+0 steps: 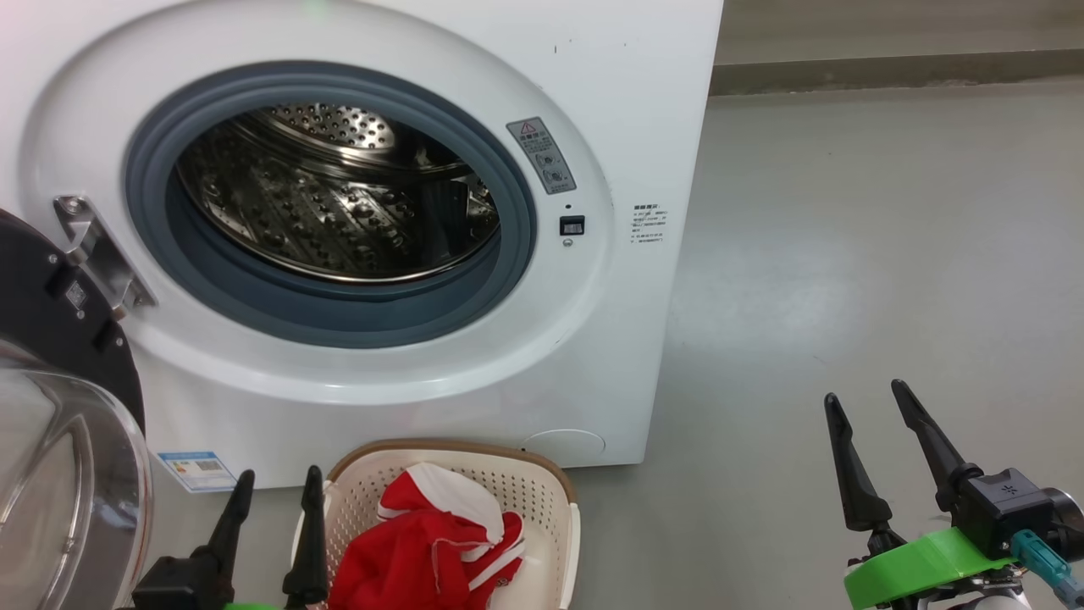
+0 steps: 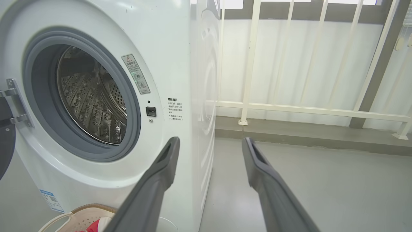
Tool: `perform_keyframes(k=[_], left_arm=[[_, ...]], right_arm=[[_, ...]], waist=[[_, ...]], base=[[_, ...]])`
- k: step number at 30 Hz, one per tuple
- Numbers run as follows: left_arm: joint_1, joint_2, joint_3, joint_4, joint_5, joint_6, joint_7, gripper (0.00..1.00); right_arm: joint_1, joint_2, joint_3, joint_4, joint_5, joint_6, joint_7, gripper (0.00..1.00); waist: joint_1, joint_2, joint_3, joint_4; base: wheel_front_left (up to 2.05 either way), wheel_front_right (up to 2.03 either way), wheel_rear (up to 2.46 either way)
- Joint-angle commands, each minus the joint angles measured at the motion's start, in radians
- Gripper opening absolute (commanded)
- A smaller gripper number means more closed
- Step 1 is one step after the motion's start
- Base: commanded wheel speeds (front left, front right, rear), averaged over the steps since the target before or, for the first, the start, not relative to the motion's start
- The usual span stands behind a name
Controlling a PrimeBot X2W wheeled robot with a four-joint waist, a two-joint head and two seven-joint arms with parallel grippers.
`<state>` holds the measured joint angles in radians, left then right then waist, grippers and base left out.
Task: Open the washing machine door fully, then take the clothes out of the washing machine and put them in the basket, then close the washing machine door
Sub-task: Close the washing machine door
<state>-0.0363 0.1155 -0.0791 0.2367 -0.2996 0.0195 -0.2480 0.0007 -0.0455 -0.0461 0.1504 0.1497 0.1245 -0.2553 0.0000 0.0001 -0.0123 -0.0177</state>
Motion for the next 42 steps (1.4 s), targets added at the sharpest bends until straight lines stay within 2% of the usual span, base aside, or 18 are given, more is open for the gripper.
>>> perform_keyframes(k=[1,23,42], left_arm=[[-0.015,0.024,0.034,-0.032,0.008,0.011,-0.002,1.00],[-0.015,0.031,0.020,-0.084,-0.008,0.020,0.004,1.00],[-0.009,0.035,0.001,-0.099,-0.004,0.042,0.008,1.00]], right_arm=[[-0.019,-0.005,0.026,-0.024,-0.005,0.006,-0.006,1.00],[-0.032,-0.005,0.033,-0.006,0.007,0.006,-0.006,1.00],[-0.027,-0.005,0.035,-0.010,0.005,0.006,-0.006,1.00]], waist=[[0.0000,-0.0001,0.000,0.001],[0.0000,-0.0001,0.015,0.004],[0.0000,-0.0001,0.008,0.025]], base=[[-0.22,0.22,0.00],[-1.23,1.24,-0.01],[-0.10,0.10,0.00]])
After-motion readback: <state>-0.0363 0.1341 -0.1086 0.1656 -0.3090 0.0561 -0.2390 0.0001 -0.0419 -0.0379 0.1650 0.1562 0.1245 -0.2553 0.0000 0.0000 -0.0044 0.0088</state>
